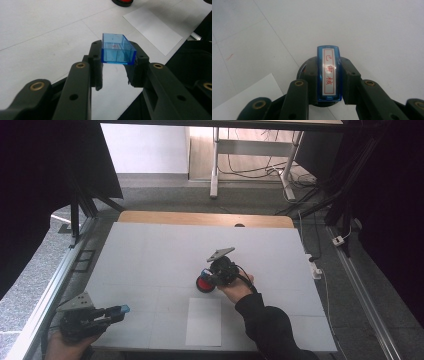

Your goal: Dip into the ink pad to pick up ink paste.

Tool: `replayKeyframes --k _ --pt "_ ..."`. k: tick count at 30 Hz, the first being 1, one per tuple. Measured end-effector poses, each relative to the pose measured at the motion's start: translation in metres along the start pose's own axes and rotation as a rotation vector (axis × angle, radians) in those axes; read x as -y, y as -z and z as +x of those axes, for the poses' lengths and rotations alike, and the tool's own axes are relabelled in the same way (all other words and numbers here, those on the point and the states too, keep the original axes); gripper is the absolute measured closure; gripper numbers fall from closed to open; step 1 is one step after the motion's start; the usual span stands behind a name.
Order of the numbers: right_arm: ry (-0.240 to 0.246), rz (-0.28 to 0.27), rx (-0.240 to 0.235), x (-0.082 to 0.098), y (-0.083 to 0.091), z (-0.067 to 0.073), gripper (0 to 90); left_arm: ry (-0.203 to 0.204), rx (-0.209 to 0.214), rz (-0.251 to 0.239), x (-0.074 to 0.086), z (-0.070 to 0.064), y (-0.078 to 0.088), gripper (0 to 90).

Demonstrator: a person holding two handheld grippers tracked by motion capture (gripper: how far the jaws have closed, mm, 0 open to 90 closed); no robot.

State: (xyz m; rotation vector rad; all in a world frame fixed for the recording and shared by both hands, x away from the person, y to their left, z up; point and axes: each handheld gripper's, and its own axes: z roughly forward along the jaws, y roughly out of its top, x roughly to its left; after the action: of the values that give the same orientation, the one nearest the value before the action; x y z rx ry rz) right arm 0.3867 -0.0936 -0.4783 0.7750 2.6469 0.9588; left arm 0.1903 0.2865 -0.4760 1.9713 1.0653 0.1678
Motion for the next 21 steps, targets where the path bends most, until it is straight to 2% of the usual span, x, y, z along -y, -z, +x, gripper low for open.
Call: replayKeyframes --k 4,10,14,17,21 --pt "0.008 0.021 0.011 0.000 -0.004 0.000 71.3 -0.001 0.002 0.002 0.000 0.000 0.000 68.2" --pt "-0.023 0.033 0.004 -0.002 -0.006 -0.002 71.3 0.000 0.002 0.004 0.000 0.000 0.000 68.2" --pt "-0.021 0.053 0.016 -0.006 -0.008 0.000 71.4 0.001 0.004 0.006 0.000 0.000 0.000 68.2" --pt "-0.006 0.063 0.030 -0.008 -0.009 0.003 71.4 0.002 0.003 0.008 0.000 0.000 -0.001 68.2" --pt "0.044 0.088 0.065 -0.011 -0.010 0.010 71.4 0.002 0.004 0.009 -0.001 0.000 -0.001 68.2"
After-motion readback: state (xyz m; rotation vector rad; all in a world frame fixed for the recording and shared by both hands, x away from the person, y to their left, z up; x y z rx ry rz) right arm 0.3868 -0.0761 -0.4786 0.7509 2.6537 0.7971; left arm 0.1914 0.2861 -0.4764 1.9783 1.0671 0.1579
